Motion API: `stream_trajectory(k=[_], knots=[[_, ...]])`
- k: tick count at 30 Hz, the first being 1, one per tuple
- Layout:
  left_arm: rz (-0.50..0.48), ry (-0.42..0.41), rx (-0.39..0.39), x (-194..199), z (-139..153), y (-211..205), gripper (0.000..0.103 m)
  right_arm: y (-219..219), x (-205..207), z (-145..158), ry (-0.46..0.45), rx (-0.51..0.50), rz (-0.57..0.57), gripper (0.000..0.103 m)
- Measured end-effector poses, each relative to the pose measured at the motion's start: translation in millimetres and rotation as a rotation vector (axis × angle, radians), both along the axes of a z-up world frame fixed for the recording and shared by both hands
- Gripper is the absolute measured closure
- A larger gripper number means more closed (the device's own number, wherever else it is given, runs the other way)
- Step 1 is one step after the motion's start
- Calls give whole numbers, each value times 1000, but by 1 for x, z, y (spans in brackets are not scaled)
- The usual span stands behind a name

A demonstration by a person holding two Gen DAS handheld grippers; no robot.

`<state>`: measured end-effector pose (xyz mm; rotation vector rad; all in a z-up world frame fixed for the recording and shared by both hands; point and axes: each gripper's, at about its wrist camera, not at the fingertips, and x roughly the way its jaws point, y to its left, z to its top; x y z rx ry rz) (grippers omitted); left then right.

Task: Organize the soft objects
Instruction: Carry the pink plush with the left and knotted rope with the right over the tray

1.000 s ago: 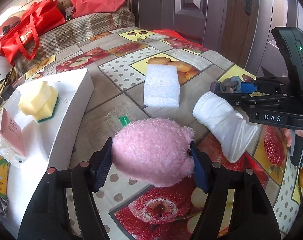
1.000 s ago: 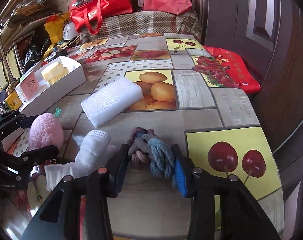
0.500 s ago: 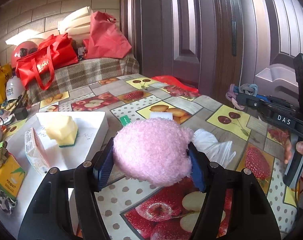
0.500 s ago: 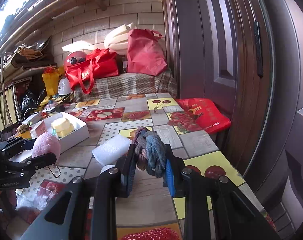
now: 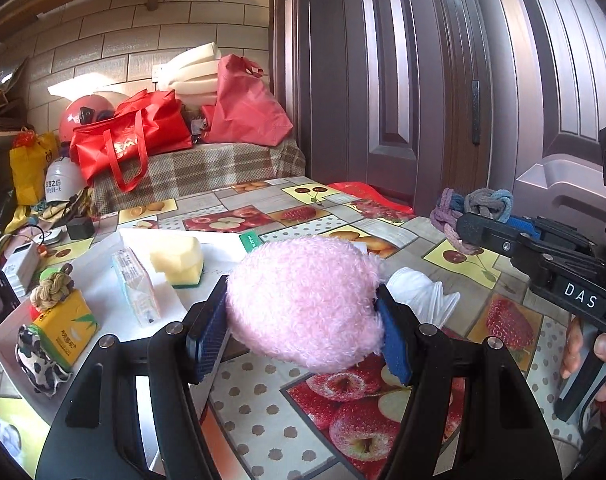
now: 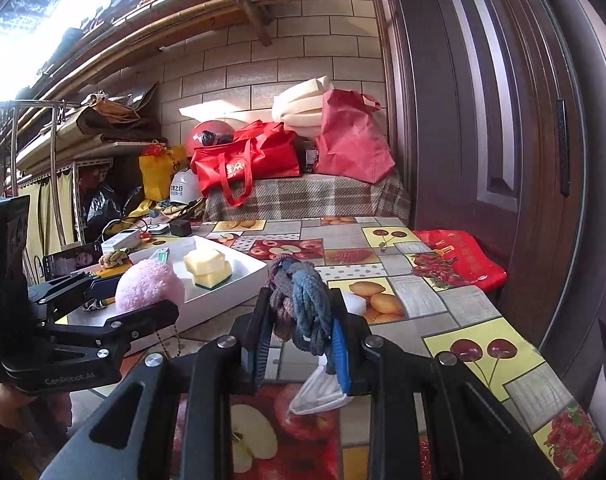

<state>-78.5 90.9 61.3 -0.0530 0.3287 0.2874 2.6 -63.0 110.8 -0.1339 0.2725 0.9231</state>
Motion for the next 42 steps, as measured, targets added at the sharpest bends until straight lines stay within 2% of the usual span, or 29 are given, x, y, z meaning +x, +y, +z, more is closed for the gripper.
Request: stream_trajectory(k=[22,31,42], knots=[[187,-54,23,-58,-1,55,37,61,-33,-9,11,-54,92,77],[261,-47,3,-69,-4,85,36,99,-41,-19,25,-107,150,77],[318,-40,-9,-76,-7,115,36,134,-51,-22,-17,-153,200,77]])
